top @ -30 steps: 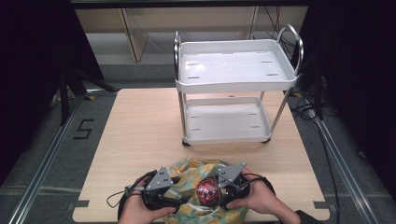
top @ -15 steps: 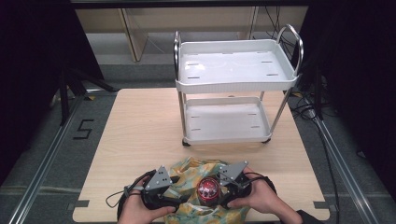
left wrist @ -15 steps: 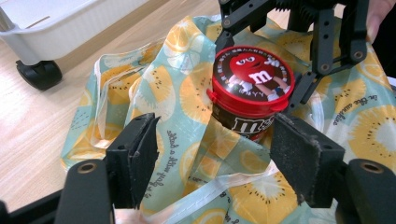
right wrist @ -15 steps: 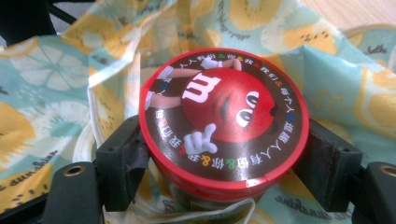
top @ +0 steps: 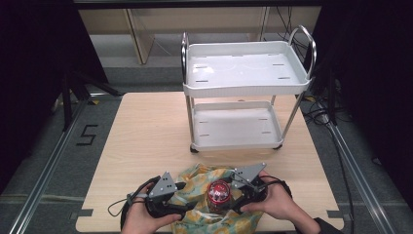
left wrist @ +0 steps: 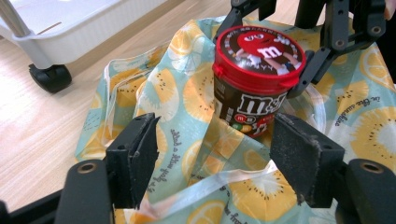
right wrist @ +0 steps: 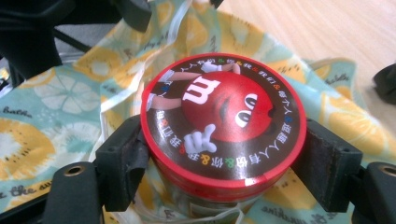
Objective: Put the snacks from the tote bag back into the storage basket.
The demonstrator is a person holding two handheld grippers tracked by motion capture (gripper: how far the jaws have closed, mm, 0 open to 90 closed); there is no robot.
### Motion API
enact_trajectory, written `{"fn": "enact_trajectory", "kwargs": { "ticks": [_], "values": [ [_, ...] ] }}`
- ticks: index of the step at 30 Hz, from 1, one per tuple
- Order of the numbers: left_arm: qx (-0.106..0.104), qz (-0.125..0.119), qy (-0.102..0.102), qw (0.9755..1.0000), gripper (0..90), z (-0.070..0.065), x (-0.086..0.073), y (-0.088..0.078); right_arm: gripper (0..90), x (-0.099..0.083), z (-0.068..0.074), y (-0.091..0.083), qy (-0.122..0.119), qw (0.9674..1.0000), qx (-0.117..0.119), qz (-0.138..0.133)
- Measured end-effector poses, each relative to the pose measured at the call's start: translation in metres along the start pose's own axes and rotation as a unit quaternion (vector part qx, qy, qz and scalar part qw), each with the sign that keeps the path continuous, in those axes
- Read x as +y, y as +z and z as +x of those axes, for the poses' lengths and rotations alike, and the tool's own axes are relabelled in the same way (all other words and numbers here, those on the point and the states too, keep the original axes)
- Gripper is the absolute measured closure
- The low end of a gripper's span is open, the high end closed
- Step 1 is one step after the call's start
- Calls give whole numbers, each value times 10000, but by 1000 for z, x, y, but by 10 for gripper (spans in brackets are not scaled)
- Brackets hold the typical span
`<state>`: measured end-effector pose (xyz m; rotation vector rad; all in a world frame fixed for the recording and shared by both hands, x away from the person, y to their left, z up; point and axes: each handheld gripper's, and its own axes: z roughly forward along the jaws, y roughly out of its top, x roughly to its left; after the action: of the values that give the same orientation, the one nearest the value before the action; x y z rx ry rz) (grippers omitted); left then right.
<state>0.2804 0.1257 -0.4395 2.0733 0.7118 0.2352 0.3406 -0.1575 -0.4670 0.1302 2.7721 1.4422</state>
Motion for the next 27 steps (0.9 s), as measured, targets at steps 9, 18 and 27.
{"fn": "enact_trajectory", "kwargs": {
  "ticks": [9,18,27],
  "values": [
    [55,-42,-53,10000,318,1,0,0,260,2,-5,-7,145,9995,-179,-205],
    [18,-17,-56,10000,323,0,-2,6,260,6,-8,-11,164,9992,-202,-300],
    [61,-88,-128,9999,328,4,-3,6,260,15,-16,-19,40,9988,-273,-404]
  ]
}}
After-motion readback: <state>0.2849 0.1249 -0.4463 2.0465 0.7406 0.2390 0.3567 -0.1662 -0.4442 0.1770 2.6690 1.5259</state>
